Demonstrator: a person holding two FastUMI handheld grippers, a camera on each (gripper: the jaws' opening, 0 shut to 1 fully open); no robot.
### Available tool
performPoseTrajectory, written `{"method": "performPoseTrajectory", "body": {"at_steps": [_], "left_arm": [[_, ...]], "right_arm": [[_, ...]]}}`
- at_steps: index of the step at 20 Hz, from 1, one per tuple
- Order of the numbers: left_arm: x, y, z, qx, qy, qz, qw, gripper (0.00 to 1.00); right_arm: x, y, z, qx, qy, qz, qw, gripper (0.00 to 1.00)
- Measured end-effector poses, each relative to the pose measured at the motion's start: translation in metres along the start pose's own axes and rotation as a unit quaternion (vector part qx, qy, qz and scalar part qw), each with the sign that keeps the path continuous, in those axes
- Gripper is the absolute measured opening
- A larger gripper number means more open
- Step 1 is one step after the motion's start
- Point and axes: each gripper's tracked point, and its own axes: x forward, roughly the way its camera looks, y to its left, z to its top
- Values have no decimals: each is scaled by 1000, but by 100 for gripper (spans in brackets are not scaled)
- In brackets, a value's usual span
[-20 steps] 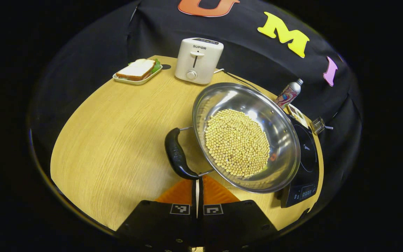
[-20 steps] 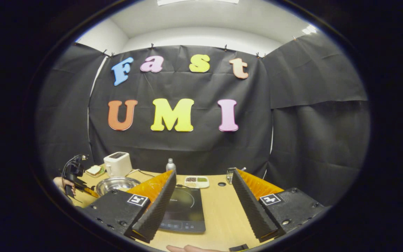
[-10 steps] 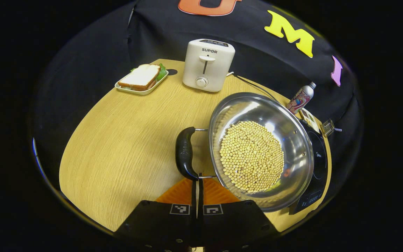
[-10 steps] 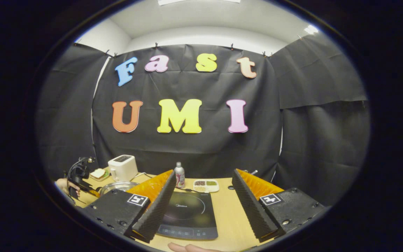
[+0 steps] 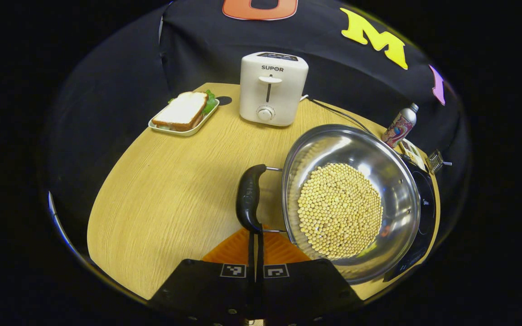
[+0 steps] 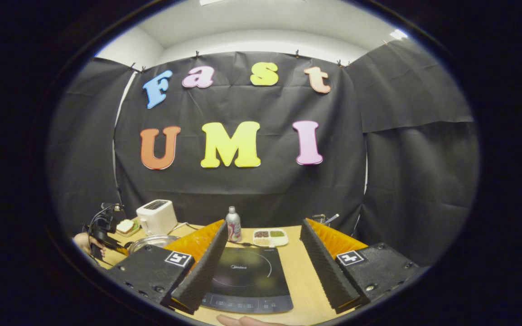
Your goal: First push the handle of the pot to place it horizontally, then grasp the pot with both hands and set it on the induction cooktop.
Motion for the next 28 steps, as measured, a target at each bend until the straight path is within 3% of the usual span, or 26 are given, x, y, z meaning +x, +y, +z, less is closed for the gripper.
{"method": "performPoseTrajectory", "body": {"at_steps": [6, 7, 8, 9, 10, 11, 12, 13, 14, 15, 19, 20, 21, 28], "left_arm": [[10, 19, 11, -2, -7, 13, 1000, 0], [10, 22, 11, -3, -10, 14, 1000, 19], [5, 24, 12, -6, -14, 12, 1000, 10], [3, 25, 13, -9, -17, 9, 1000, 23], [-2, 30, 14, -8, -23, 15, 1000, 30], [-5, 34, 15, 0, -32, 22, 999, 46], [-8, 39, 14, 7, -35, 27, 999, 54], [-12, 44, 14, 10, -41, 37, 998, 77], [-19, 45, 14, 10, -42, 37, 998, 79], [-25, 49, 13, 6, -44, 39, 998, 99], [-51, 44, 18, 0, -71, 25, 997, 97], [-61, 40, 21, -3, -79, 19, 997, 96], [-69, 36, 25, -4, -90, 12, 996, 96], [-105, 1, 43, 11, -133, -38, 990, 96]], "right_arm": [[21, 19, -24, 3, 12, -5, 1000, 96], [25, 20, -27, 5, 10, -8, 1000, 96], [30, 21, -30, 7, 11, -12, 1000, 96], [35, 24, -37, 6, 16, -13, 1000, 96], [40, 27, -45, 7, 23, -14, 1000, 100], [44, 30, -51, 11, 29, -11, 999, 100], [48, 37, -56, 16, 36, -4, 999, 96], [52, 43, -61, 20, 44, 2, 999, 100], [56, 47, -67, 24, 50, 7, 998, 96], [59, 51, -71, 24, 55, 11, 998, 100], [70, 66, -83, 12, 68, 19, 997, 96], [72, 71, -87, 11, 72, 22, 997, 100], [74, 75, -90, 10, 77, 25, 997, 96], [88, 97, -104, 9, 100, 35, 994, 100]]}}
